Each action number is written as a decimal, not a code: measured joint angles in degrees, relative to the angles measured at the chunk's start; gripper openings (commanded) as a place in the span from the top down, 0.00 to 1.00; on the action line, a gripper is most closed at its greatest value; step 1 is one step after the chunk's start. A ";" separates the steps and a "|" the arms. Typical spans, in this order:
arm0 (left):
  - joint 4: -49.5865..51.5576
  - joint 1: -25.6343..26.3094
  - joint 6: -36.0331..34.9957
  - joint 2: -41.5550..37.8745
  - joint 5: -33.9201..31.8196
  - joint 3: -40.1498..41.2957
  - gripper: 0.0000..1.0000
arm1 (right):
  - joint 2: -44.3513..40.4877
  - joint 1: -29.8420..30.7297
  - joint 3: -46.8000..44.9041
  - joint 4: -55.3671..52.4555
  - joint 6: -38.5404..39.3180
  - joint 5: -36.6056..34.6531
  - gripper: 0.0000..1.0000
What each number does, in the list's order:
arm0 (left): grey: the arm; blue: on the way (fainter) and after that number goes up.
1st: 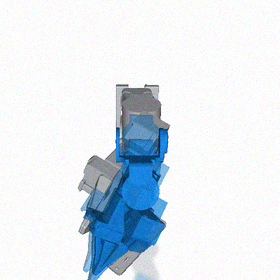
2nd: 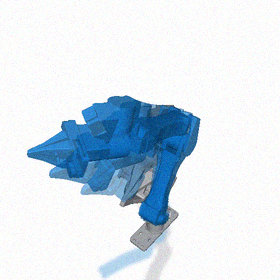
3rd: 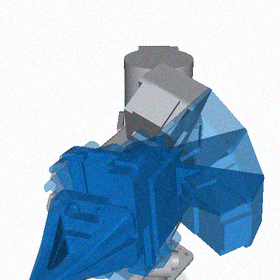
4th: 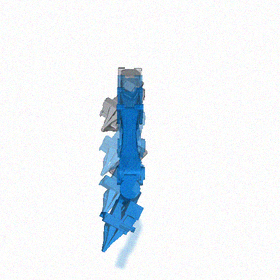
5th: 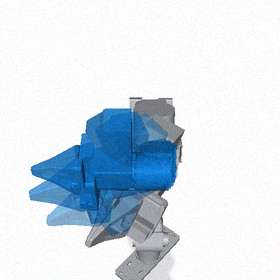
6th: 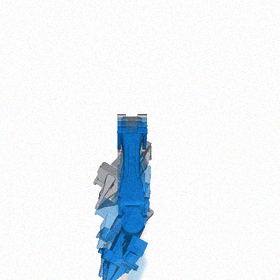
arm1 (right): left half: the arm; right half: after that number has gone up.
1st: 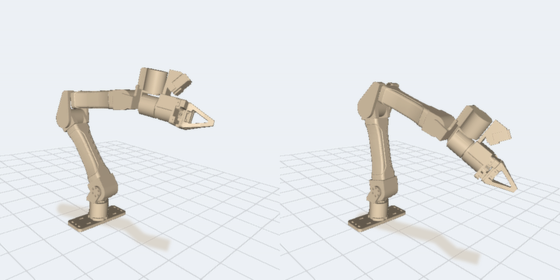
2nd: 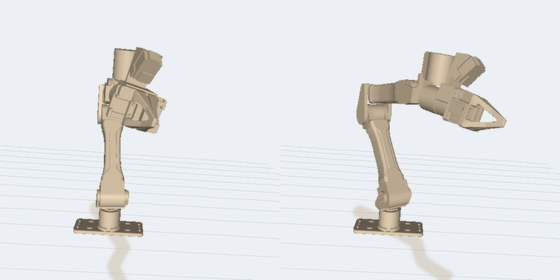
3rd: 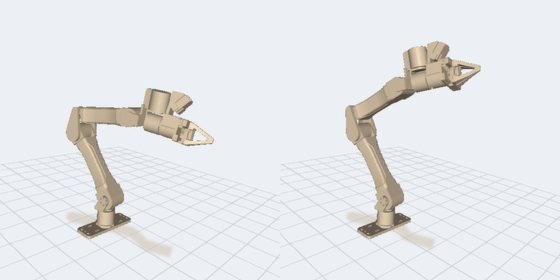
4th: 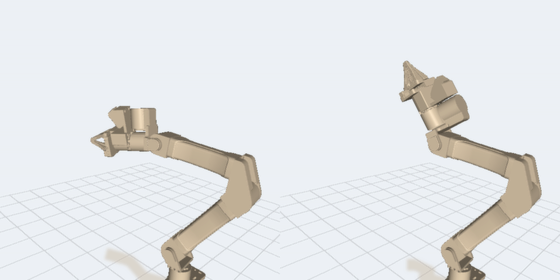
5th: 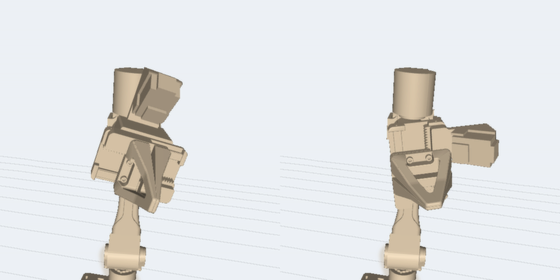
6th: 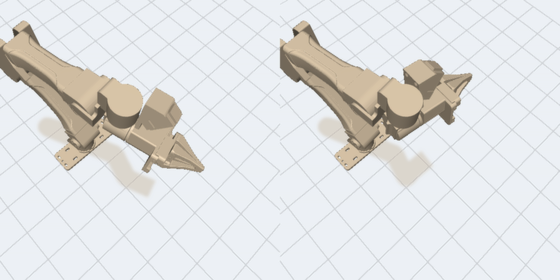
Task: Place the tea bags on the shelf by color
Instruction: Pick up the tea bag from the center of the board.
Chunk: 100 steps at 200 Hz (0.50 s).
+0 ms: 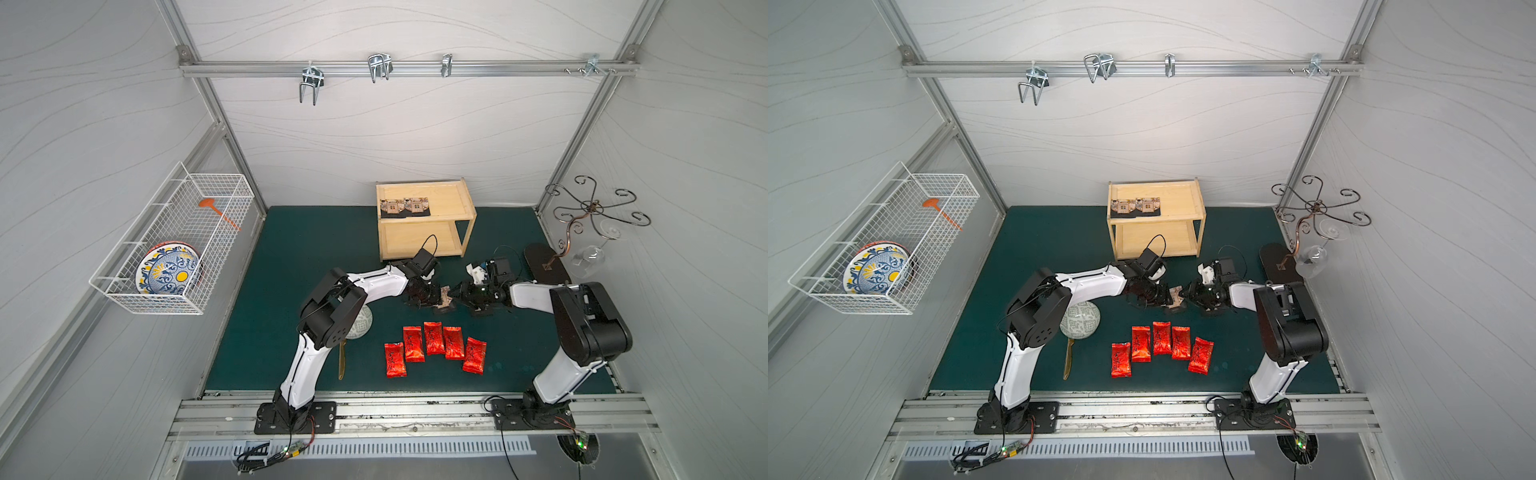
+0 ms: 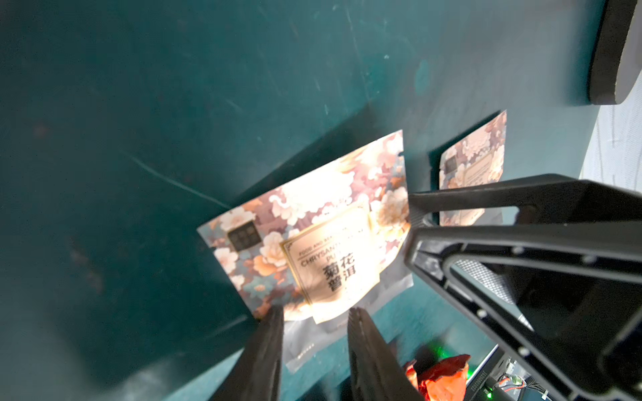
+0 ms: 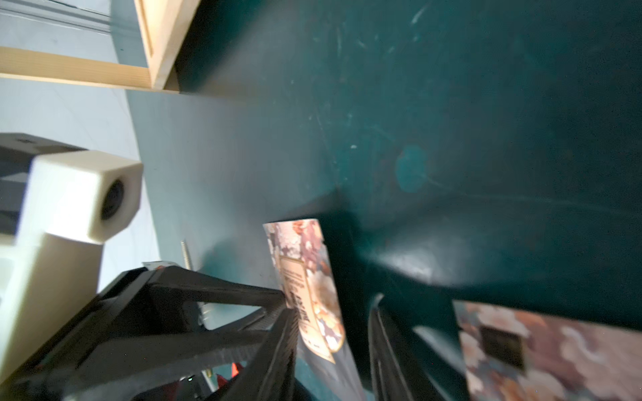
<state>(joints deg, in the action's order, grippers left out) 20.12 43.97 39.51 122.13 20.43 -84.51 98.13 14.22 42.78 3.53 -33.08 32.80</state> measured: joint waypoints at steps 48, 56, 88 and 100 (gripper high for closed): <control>-0.81 -0.09 0.07 -0.02 0.02 0.55 0.64 | 2.16 -0.11 -0.24 3.54 -4.24 3.65 0.95; -1.11 -0.15 0.13 -0.17 0.02 0.83 0.65 | 2.16 -0.11 -0.26 3.96 -4.63 3.93 0.99; -0.72 -0.96 0.13 -1.77 -0.07 2.51 0.65 | 1.64 -0.11 -1.16 5.05 -5.64 4.61 1.00; 0.13 -1.57 0.13 -3.50 -0.15 3.58 0.64 | 0.33 -0.11 -1.62 4.81 -5.99 4.76 1.00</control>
<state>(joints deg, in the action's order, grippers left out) 20.25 42.39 39.64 118.63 20.27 -80.93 98.45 14.11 41.17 8.34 -39.07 37.56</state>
